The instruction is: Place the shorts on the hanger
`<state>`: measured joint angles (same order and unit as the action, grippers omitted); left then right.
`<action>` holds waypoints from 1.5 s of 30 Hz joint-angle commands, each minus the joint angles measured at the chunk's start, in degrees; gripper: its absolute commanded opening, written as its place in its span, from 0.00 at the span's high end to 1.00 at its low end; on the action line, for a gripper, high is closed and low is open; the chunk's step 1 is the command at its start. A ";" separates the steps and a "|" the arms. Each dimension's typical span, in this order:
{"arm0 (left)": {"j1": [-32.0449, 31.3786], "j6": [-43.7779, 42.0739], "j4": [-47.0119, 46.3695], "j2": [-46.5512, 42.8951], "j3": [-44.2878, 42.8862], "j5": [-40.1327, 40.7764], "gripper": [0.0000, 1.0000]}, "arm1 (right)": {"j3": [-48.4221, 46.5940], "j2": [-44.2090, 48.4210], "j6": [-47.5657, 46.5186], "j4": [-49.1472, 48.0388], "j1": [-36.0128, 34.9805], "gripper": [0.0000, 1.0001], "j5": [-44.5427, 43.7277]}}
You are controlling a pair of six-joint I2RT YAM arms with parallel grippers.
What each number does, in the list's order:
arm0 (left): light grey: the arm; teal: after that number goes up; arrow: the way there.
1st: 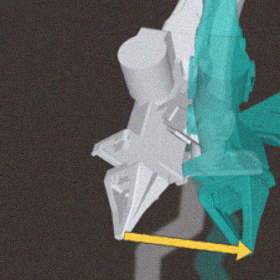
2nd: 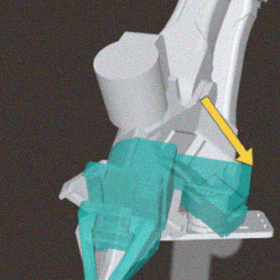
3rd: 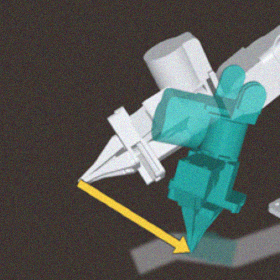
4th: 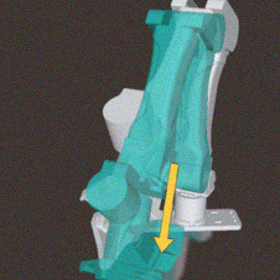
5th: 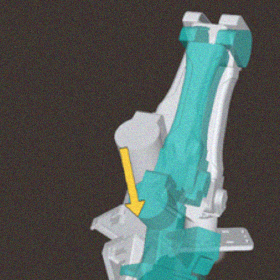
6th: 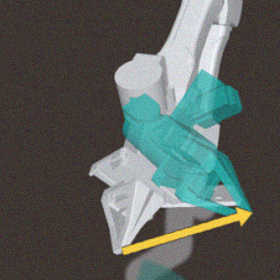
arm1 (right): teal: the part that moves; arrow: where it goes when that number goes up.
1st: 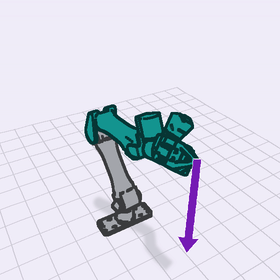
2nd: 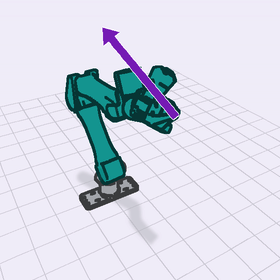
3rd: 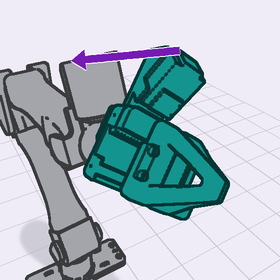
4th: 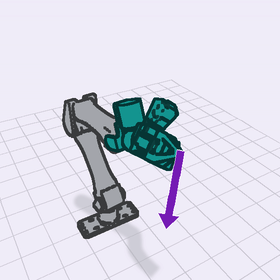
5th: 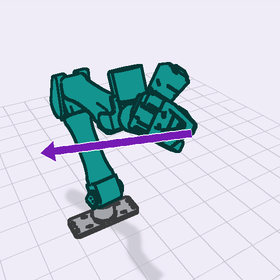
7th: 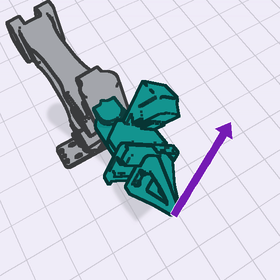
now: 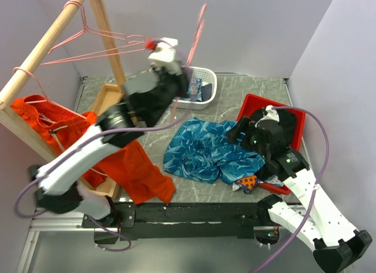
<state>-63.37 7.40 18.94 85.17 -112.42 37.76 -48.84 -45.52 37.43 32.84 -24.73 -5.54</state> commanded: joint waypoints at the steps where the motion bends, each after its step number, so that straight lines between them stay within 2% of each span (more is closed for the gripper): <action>1: 4.66 16.77 3.82 -12.11 14.23 -34.74 0.99 | -3.02 1.66 -0.17 4.14 0.21 0.00 -7.89; 6: 4.66 18.35 3.39 -18.79 27.65 -42.32 0.99 | -2.58 5.42 2.20 8.11 0.21 0.00 -16.15; 11: 4.66 18.00 6.28 -24.68 34.63 -45.31 0.99 | -1.17 9.74 4.32 8.91 0.30 0.01 -19.86; 17: 4.66 17.21 8.66 -29.79 41.22 -48.83 0.99 | 1.46 9.39 4.67 5.31 0.30 0.12 -18.72; 22: 4.66 16.77 9.62 -29.27 42.46 -49.45 0.99 | 3.31 7.81 4.06 1.88 0.30 0.18 -17.40; 30: 4.66 15.98 5.41 -25.41 43.69 -46.81 0.99 | 4.72 6.93 3.44 0.30 0.30 0.32 -17.05; 45: 4.66 13.52 3.30 -19.86 40.53 -45.50 0.99 | 5.24 3.59 4.05 -0.14 0.30 0.32 -19.33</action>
<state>-58.78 22.76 25.45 65.47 -68.71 -8.91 -44.51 -41.45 41.08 35.11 -24.71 -22.48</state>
